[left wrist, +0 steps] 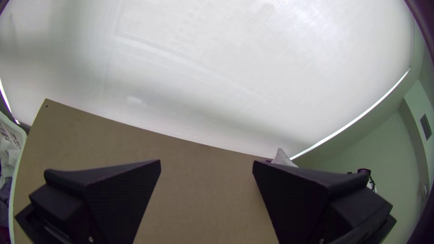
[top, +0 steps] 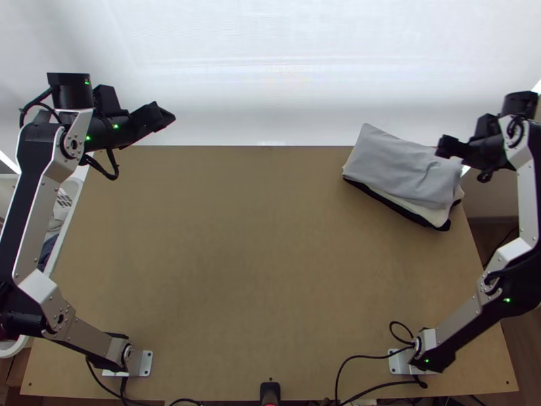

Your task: Fold the t-shirt

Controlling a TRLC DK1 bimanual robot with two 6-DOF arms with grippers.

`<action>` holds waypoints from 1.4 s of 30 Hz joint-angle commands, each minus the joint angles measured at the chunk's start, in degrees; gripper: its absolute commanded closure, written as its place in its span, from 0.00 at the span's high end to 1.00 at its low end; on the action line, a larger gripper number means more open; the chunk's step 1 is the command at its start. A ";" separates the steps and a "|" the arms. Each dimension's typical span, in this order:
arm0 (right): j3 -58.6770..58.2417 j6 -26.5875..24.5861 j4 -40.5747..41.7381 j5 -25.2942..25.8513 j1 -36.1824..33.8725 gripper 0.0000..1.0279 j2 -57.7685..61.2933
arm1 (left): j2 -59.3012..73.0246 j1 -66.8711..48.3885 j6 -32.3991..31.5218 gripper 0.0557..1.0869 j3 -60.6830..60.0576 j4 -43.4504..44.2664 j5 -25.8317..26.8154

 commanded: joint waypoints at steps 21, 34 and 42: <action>-36.54 -10.27 58.06 13.53 8.73 0.96 -11.63 | -1.77 1.64 1.57 0.96 -0.01 0.76 0.69; -45.16 -8.24 77.30 16.43 3.64 0.96 2.17 | -1.69 3.49 2.01 0.96 0.96 0.67 -2.13; -41.82 -8.77 75.63 16.70 1.35 0.96 -2.40 | -2.04 5.16 1.83 0.96 0.96 0.76 -7.05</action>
